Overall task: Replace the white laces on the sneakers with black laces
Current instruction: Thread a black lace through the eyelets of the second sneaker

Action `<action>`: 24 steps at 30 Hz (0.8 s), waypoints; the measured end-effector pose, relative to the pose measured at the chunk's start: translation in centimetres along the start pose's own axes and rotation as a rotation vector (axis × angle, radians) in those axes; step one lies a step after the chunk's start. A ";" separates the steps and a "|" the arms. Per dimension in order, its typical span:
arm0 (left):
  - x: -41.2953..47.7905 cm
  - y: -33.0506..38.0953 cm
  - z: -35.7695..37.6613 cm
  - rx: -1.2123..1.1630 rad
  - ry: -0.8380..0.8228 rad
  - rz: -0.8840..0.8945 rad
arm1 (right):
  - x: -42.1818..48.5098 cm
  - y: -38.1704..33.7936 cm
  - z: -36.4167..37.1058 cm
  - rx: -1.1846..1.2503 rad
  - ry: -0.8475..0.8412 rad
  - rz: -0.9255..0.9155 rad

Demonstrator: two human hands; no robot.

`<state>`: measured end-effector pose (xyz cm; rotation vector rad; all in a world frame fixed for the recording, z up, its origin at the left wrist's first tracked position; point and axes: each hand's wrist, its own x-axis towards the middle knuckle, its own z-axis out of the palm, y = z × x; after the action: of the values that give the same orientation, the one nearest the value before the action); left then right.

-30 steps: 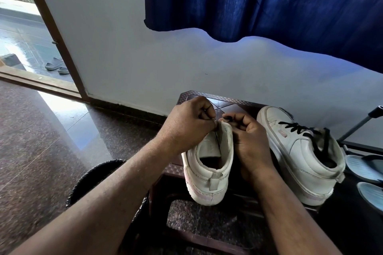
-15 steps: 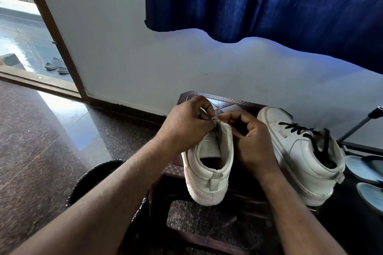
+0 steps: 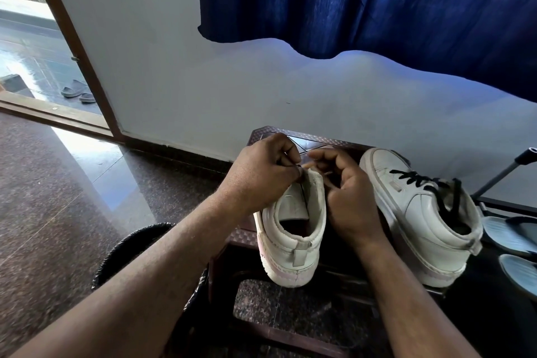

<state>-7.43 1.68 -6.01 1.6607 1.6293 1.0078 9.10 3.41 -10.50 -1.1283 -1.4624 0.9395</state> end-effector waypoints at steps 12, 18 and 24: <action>0.0 -0.2 -0.1 -0.023 -0.004 0.003 | 0.4 -0.1 -1.1 0.006 0.099 0.082; 0.1 -0.4 0.0 -0.044 0.009 0.010 | 0.2 -0.5 -0.6 -0.037 0.018 0.045; 0.3 -0.6 0.0 -0.058 0.000 0.002 | 0.5 0.4 -1.3 -0.165 0.106 0.116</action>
<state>-7.80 2.00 -6.48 1.6236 1.5840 1.0469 10.38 4.00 -10.49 -1.3752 -1.4205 0.8364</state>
